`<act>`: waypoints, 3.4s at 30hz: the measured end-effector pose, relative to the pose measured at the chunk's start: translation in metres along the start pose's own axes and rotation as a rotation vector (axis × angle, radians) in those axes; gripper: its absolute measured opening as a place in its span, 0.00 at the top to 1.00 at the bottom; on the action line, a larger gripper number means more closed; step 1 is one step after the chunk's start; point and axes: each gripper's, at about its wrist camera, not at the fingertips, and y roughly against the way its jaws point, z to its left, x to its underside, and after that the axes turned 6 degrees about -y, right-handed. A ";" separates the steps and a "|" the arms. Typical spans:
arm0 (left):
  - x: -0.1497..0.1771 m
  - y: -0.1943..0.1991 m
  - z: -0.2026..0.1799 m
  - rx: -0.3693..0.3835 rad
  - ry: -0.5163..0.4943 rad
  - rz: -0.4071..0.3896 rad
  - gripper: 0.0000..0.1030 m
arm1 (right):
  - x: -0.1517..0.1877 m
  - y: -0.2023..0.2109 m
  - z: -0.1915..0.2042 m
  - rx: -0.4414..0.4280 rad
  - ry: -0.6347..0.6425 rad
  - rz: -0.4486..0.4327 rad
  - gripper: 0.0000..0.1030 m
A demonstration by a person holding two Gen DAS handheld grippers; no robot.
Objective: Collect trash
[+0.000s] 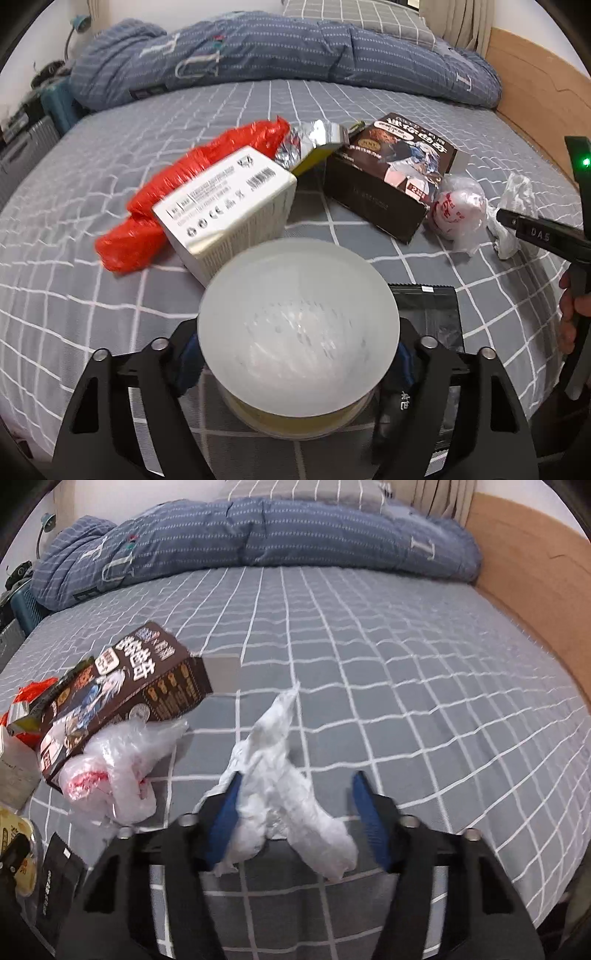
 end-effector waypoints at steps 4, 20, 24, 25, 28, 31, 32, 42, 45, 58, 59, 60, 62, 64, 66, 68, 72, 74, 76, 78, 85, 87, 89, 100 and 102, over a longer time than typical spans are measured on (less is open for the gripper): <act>0.002 -0.001 -0.001 0.002 0.004 0.002 0.28 | 0.004 -0.005 0.001 -0.010 0.008 0.023 0.91; -0.005 0.022 0.001 -0.007 0.010 -0.033 0.29 | 0.002 0.043 0.009 -0.021 -0.008 -0.106 0.94; -0.006 0.030 0.004 -0.013 0.010 -0.044 0.29 | 0.005 0.055 0.012 -0.030 -0.007 -0.130 0.94; -0.006 0.031 0.005 -0.014 0.012 -0.047 0.29 | 0.006 0.058 0.012 -0.032 -0.010 -0.135 0.94; -0.005 0.038 0.008 -0.014 0.018 -0.060 0.29 | 0.011 0.071 0.014 -0.054 -0.021 -0.144 0.94; -0.002 0.045 0.009 -0.015 0.014 -0.064 0.29 | 0.018 0.084 0.020 -0.064 -0.009 -0.156 0.94; 0.000 0.048 0.009 -0.020 0.013 -0.068 0.29 | 0.021 0.090 0.022 -0.067 -0.002 -0.162 0.94; 0.013 0.075 0.013 -0.006 0.037 -0.099 0.29 | 0.043 0.122 0.041 -0.086 0.029 -0.191 0.94; 0.020 0.079 0.011 -0.013 0.025 -0.099 0.29 | 0.053 0.128 0.046 -0.082 0.044 -0.192 0.94; 0.045 0.091 0.009 -0.041 0.041 -0.104 0.29 | 0.090 0.149 0.048 -0.075 0.055 -0.191 0.94; 0.046 0.093 0.010 -0.042 0.047 -0.105 0.29 | 0.092 0.151 0.047 -0.078 0.056 -0.191 0.94; 0.048 0.094 0.012 -0.046 0.054 -0.105 0.29 | 0.095 0.153 0.047 -0.080 0.059 -0.190 0.94; 0.052 0.097 0.011 -0.057 0.057 -0.108 0.29 | 0.100 0.156 0.046 -0.082 0.061 -0.187 0.94; 0.058 0.101 0.007 -0.062 0.048 -0.114 0.29 | 0.107 0.158 0.046 -0.087 0.061 -0.178 0.94; 0.063 0.105 0.005 -0.055 0.044 -0.114 0.29 | 0.113 0.161 0.047 -0.090 0.061 -0.174 0.94; 0.069 0.109 0.003 -0.052 0.045 -0.115 0.29 | 0.119 0.165 0.048 -0.088 0.067 -0.175 0.94; 0.079 0.115 0.003 -0.049 0.048 -0.105 0.29 | 0.127 0.172 0.048 -0.082 0.078 -0.180 0.94; 0.083 0.121 0.002 -0.047 0.046 -0.108 0.29 | 0.132 0.175 0.047 -0.084 0.077 -0.177 0.94; 0.087 0.127 0.001 -0.045 0.042 -0.114 0.29 | 0.137 0.179 0.046 -0.084 0.078 -0.175 0.94; 0.092 0.132 0.001 -0.040 0.043 -0.118 0.29 | 0.141 0.183 0.045 -0.085 0.078 -0.176 0.94; 0.107 0.144 0.004 -0.033 0.061 -0.113 0.29 | 0.158 0.207 0.046 -0.118 0.082 -0.191 0.94; 0.111 0.149 0.005 -0.031 0.063 -0.118 0.29 | 0.164 0.216 0.046 -0.126 0.083 -0.198 0.94; 0.116 0.155 0.005 -0.028 0.065 -0.122 0.29 | 0.171 0.222 0.046 -0.133 0.085 -0.194 0.94; 0.146 0.177 -0.005 -0.013 0.052 -0.108 0.29 | 0.204 0.239 0.055 -0.154 0.119 -0.172 0.94; 0.153 0.181 -0.005 -0.012 0.055 -0.104 0.29 | 0.209 0.242 0.056 -0.156 0.125 -0.167 0.94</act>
